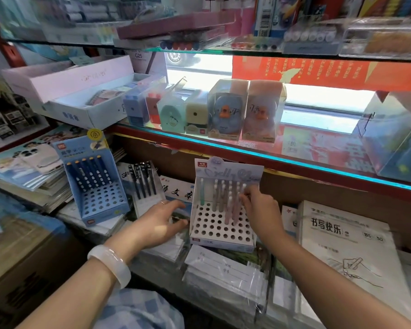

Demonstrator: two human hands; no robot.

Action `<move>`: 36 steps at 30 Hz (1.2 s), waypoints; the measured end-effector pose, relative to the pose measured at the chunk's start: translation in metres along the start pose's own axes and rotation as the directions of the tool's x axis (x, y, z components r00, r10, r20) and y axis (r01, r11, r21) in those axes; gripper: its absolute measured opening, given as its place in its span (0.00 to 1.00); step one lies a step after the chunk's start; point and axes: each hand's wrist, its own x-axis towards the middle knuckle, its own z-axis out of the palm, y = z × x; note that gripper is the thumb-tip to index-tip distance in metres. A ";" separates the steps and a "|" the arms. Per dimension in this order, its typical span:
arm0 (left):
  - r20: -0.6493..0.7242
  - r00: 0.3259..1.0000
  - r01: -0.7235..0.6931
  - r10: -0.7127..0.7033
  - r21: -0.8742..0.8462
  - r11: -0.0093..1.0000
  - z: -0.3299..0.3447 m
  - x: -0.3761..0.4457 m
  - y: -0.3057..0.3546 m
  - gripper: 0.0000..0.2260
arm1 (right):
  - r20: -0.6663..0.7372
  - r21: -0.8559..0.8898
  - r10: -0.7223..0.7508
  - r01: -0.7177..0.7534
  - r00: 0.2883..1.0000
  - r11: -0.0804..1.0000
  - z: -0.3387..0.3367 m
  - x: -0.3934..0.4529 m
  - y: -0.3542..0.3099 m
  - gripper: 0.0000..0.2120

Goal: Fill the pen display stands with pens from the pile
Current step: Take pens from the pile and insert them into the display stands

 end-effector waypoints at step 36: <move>-0.210 0.930 0.234 -0.302 -0.296 0.926 -0.090 -0.103 -0.114 0.20 | 0.312 0.375 -0.349 0.222 0.884 0.900 0.037 0.025 -0.235 0.14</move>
